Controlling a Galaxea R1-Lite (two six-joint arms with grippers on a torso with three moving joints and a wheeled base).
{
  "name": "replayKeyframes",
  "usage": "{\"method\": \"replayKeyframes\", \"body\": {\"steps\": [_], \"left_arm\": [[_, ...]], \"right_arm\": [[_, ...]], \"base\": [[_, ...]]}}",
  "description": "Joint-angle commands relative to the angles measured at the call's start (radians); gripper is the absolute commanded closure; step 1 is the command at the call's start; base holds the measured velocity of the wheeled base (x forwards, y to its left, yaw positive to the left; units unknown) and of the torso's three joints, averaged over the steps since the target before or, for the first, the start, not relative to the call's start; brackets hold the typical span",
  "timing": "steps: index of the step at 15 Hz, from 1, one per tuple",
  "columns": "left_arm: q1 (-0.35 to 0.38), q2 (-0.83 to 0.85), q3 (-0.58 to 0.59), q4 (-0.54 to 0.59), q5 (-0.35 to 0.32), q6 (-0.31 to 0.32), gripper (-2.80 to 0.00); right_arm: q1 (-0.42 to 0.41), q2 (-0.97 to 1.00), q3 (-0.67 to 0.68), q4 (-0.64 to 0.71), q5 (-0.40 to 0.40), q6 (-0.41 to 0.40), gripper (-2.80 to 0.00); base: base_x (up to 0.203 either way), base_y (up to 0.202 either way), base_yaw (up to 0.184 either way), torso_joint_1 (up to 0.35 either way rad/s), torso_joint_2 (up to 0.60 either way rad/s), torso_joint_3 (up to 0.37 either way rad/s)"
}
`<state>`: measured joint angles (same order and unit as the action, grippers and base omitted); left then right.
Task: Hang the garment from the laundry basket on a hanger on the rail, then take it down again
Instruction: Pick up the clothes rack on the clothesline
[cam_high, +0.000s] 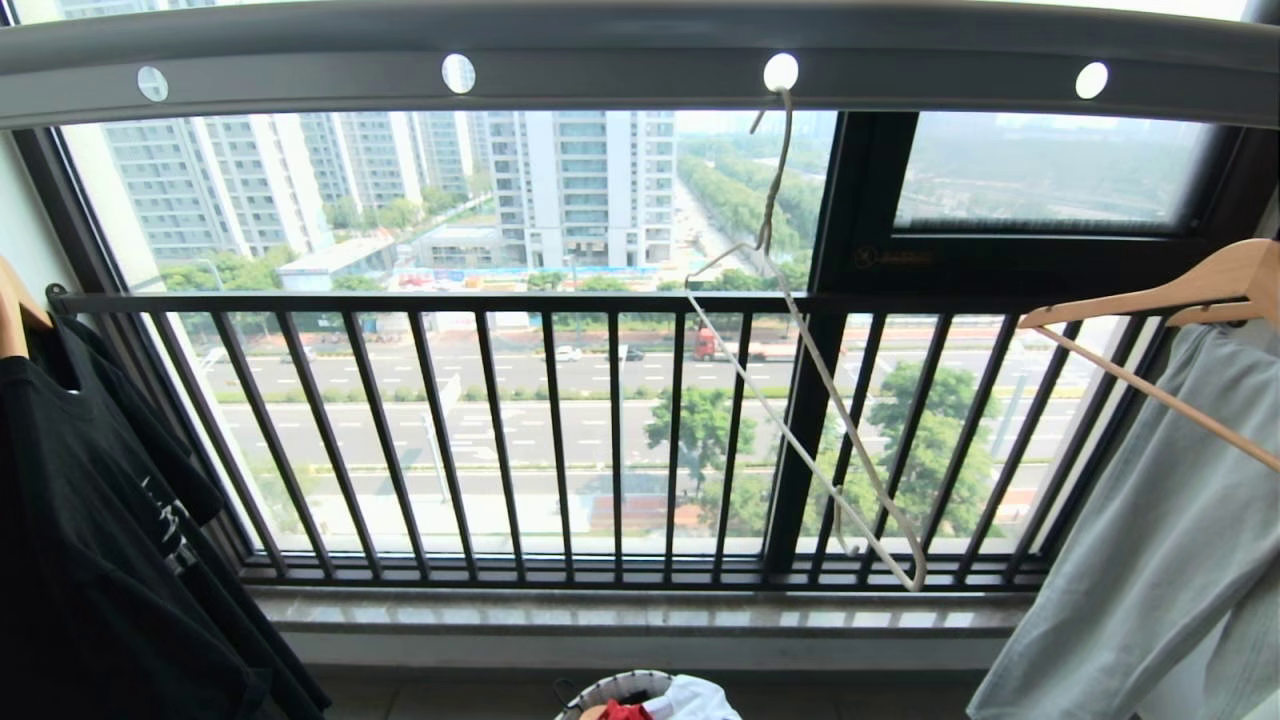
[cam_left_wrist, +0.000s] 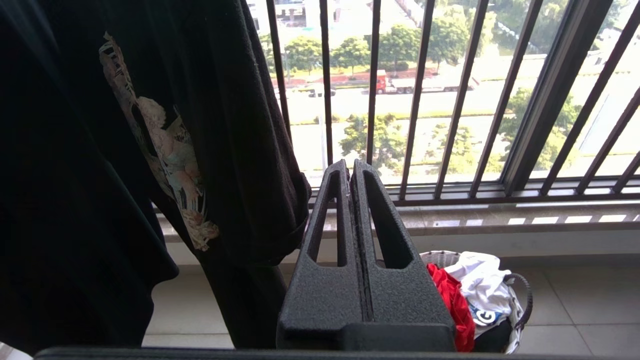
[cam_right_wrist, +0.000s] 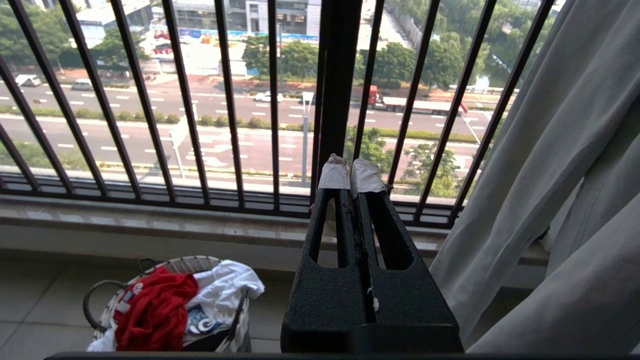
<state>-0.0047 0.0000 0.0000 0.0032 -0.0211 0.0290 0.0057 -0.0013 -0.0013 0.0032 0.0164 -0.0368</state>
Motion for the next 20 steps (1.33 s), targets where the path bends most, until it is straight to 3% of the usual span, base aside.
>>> {"method": "replayKeyframes", "body": {"steps": [1, 11, 15, 20], "left_arm": [[0.0, 0.0, 0.0, 0.0, 0.0, 0.0, 0.0], [0.0, 0.0, 0.0, 0.0, 0.0, 0.0, 0.0], [0.0, 0.0, 0.0, 0.0, 0.0, 0.0, 0.0], [0.0, 0.0, 0.0, 0.0, 0.0, 0.0, 0.0]], "right_arm": [[0.0, 0.001, 0.0, 0.0, 0.0, 0.0, 0.0], [0.001, 0.002, 0.0, -0.001, -0.003, 0.026, 0.0], [-0.003, 0.001, -0.011, 0.009, -0.021, 0.002, 0.0], [-0.002, 0.153, -0.271, 0.095, -0.021, -0.02, 0.0]], "base": [[0.0, 0.0, 0.0, 0.0, 0.0, 0.0], [0.0, 0.0, 0.0, 0.0, 0.0, 0.0], [0.0, 0.0, 0.0, 0.0, 0.0, 0.0], [0.0, 0.0, 0.0, 0.0, 0.0, 0.0]]}}
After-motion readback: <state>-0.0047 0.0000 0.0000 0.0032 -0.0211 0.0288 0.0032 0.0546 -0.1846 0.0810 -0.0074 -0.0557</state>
